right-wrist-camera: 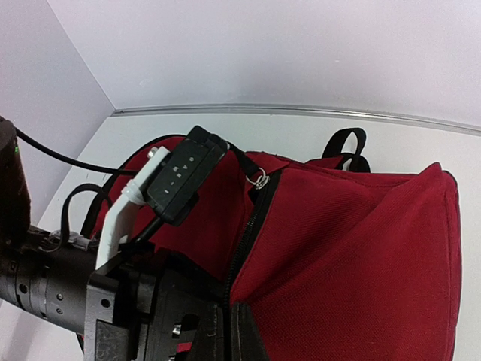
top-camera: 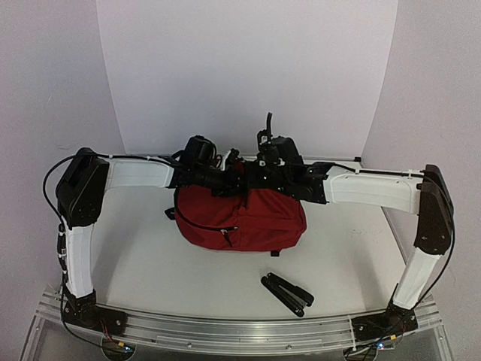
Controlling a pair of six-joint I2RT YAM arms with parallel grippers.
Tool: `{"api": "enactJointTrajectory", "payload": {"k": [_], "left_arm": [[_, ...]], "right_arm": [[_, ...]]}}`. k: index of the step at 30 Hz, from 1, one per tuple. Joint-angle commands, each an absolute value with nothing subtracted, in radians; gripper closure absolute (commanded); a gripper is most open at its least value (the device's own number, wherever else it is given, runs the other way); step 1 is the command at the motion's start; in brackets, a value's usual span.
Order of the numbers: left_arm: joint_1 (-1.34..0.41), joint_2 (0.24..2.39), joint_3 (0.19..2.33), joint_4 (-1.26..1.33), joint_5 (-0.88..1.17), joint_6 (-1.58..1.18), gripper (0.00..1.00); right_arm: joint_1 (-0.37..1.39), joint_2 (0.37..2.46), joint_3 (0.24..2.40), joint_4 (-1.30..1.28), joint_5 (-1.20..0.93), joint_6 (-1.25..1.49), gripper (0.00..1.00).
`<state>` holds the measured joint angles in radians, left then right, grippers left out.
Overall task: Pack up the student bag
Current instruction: Place the stationery in the student bag, then pick up the stationery from the center of the board.
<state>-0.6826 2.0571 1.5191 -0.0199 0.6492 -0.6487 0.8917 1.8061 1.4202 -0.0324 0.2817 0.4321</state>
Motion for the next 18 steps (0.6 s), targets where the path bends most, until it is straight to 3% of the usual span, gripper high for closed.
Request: {"api": "enactJointTrajectory", "payload": {"k": [1, 5, 8, 11, 18], "left_arm": [[-0.649, 1.880, 1.418, -0.050, 0.574, -0.609, 0.67], [-0.628, 1.726, 1.312, -0.172, 0.505, -0.551, 0.59], [-0.600, 1.625, 1.214, -0.218, 0.449, -0.548, 0.49], [-0.558, 1.517, 1.119, -0.239, 0.411, -0.578, 0.35], [-0.512, 1.314, 0.939, -0.243, 0.281, -0.633, 0.05]], "right_arm": [[0.908, 1.735, 1.394, 0.020, 0.295, 0.450, 0.97], [0.909, 1.695, 1.338, 0.012, 0.261, 0.435, 0.58], [0.910, 1.642, 1.281, 0.003, 0.216, 0.416, 0.35], [0.919, 1.568, 1.205, -0.013, 0.194, 0.406, 0.27], [0.985, 1.432, 1.059, -0.155, 0.175, 0.448, 0.18]]}}
